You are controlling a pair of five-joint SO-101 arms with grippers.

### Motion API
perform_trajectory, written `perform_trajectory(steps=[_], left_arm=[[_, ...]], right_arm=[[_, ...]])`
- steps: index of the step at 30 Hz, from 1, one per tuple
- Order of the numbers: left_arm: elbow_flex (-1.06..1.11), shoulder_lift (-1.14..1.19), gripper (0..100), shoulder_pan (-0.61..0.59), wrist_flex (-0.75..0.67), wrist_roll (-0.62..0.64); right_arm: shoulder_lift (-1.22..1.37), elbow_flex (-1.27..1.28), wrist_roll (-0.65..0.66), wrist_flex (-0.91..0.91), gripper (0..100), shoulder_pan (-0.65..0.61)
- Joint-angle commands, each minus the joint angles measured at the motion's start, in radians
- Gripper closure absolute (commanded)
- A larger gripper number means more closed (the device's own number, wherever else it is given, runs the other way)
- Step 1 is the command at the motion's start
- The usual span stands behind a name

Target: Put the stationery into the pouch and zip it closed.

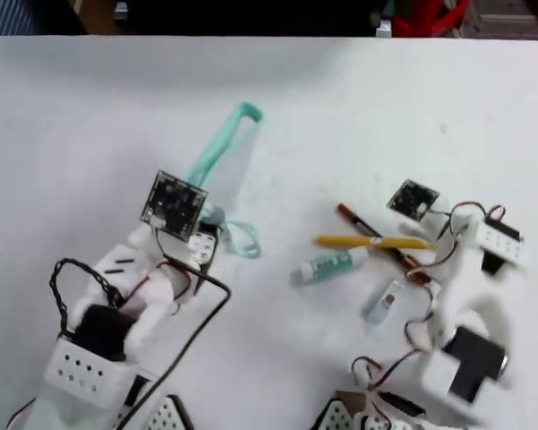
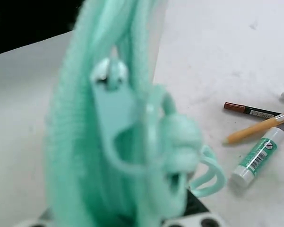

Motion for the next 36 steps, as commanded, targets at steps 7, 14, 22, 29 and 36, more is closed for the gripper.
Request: perform_trajectory(steps=[7, 14, 22, 29, 36], left_arm=[[0.032, -0.002, 98, 0.008, -0.057, 0.009], [0.032, -0.002, 98, 0.008, -0.06, 0.009], [0.032, -0.002, 98, 0.008, -0.06, 0.009], [0.034, -0.002, 98, 0.008, -0.058, 0.009], [0.034, -0.002, 98, 0.008, -0.057, 0.009]], right_arm=[[0.257, -0.299, -0.035, 0.084, 89.9, -0.007], [0.265, -0.307, 0.081, 0.085, 98.5, 0.044], [0.09, -0.393, 0.075, 0.09, 98.1, 0.183], [-0.108, -0.394, -0.1, 0.117, 98.1, 0.166], [-0.348, -0.394, -0.508, 0.117, 98.1, 0.051]])
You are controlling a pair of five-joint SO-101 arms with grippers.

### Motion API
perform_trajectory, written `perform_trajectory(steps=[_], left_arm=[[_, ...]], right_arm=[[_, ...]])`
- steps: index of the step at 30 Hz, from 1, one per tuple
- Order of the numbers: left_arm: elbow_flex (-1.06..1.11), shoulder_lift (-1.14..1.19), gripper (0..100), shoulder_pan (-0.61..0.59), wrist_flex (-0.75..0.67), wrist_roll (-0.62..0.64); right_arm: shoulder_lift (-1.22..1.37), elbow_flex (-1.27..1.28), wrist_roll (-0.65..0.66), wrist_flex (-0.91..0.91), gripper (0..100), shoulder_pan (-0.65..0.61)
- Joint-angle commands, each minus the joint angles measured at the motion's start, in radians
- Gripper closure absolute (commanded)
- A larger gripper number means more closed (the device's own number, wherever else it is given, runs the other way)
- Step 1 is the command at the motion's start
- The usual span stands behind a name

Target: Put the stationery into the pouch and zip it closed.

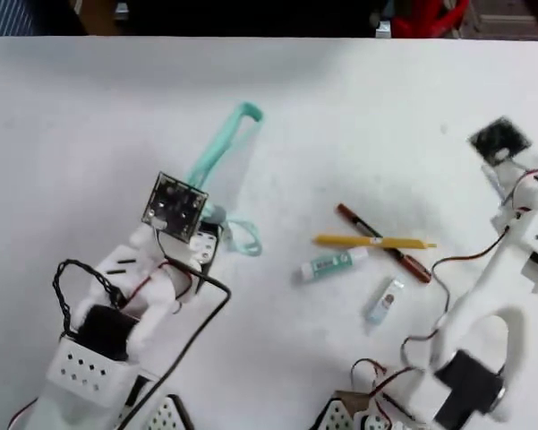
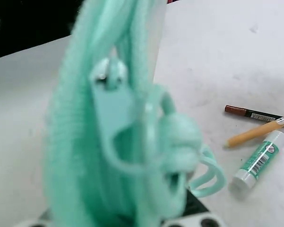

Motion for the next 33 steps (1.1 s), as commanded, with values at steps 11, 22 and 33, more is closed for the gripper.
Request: perform_trajectory(steps=[11, 22, 33], left_arm=[[0.002, -0.001, 98, 0.008, -0.014, 0.009], [0.002, -0.001, 98, 0.008, -0.015, 0.009], [0.002, -0.001, 98, 0.008, -0.017, 0.009]], right_arm=[[-0.499, -0.232, -0.677, 0.229, 98.1, -0.533], [-0.254, -0.879, -1.097, 0.453, 98.1, -1.035], [-0.171, -0.819, -1.27, 0.179, 98.1, -1.153]])
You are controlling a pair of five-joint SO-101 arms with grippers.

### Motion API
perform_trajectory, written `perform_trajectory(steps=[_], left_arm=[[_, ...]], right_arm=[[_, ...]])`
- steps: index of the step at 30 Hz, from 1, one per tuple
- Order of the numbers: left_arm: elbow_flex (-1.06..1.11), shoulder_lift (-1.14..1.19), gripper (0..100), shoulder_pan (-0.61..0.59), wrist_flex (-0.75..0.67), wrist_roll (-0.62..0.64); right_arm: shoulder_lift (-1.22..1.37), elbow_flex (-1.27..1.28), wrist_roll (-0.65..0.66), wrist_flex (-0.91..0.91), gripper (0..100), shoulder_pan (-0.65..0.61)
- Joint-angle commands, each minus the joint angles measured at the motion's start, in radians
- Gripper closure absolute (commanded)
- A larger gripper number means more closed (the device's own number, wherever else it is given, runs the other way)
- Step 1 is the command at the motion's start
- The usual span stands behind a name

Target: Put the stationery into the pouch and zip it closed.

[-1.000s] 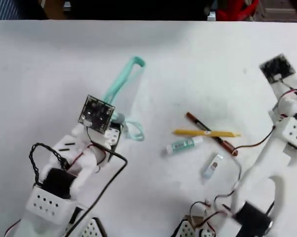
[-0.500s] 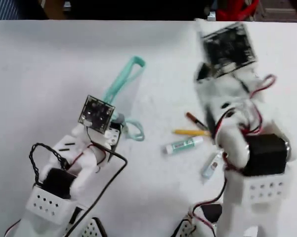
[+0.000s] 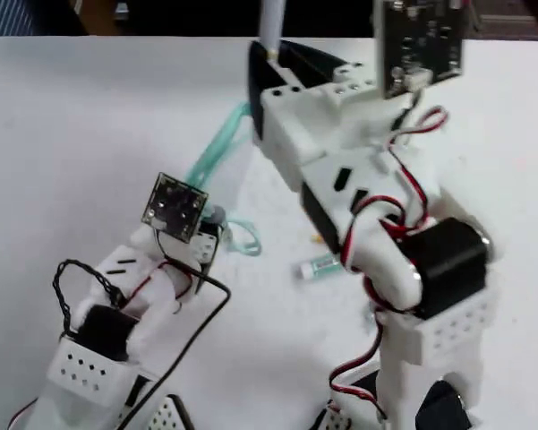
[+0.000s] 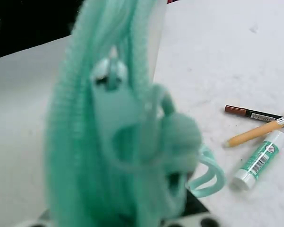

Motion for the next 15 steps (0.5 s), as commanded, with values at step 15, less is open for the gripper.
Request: perform_trajectory(steps=[15], left_arm=[[0.0, -0.001, 98, 0.008, -0.017, 0.009]], right_arm=[[-0.002, 0.545, -0.006, -0.503, 98.1, 0.015]])
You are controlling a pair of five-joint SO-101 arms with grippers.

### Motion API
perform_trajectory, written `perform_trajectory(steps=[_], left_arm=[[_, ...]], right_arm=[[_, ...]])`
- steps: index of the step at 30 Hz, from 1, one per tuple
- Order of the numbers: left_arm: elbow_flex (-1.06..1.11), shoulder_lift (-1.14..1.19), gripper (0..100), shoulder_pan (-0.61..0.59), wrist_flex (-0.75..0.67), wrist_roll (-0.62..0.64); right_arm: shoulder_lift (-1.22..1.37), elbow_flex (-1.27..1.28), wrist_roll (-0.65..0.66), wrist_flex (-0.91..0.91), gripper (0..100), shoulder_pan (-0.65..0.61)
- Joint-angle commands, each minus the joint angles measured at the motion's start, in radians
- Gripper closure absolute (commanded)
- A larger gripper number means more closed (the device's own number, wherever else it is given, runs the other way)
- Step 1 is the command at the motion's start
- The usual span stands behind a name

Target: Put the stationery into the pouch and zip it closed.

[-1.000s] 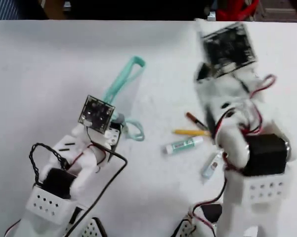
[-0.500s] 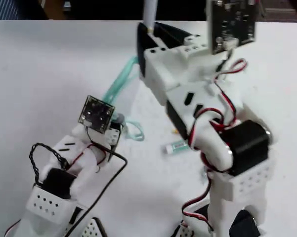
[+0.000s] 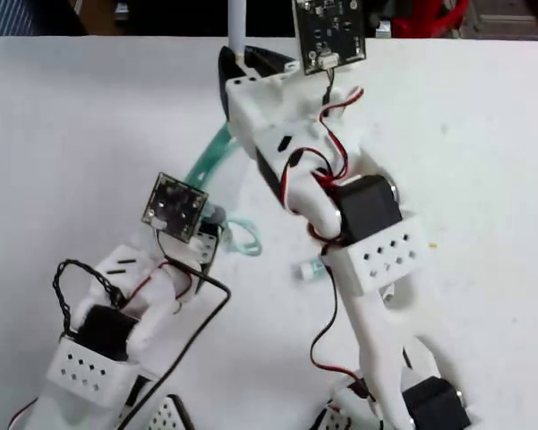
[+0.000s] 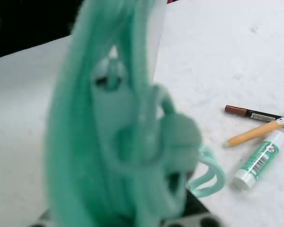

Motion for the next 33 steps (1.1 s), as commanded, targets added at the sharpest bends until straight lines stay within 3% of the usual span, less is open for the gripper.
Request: perform_trajectory(steps=[1, 11, 15, 22, 33], left_arm=[[-0.002, -0.001, 98, 0.008, -0.017, 0.009], [-0.003, -0.002, 98, 0.008, -0.017, 0.009], [-0.002, -0.002, 98, 0.008, -0.017, 0.009], [0.002, -0.002, 98, 0.007, -0.017, 0.009], [-0.002, -0.002, 97, 0.001, -0.015, 0.008]], right_arm=[[-0.012, 0.064, -0.002, -0.05, 98.1, 0.012], [-0.208, 0.241, 0.014, 0.041, 98.1, -0.031], [-0.216, 0.275, 0.175, 0.061, 97.1, -0.067], [-0.226, 0.219, 0.221, 0.185, 68.6, -0.082], [-0.216, -0.029, 0.221, 0.389, 73.9, 0.189]])
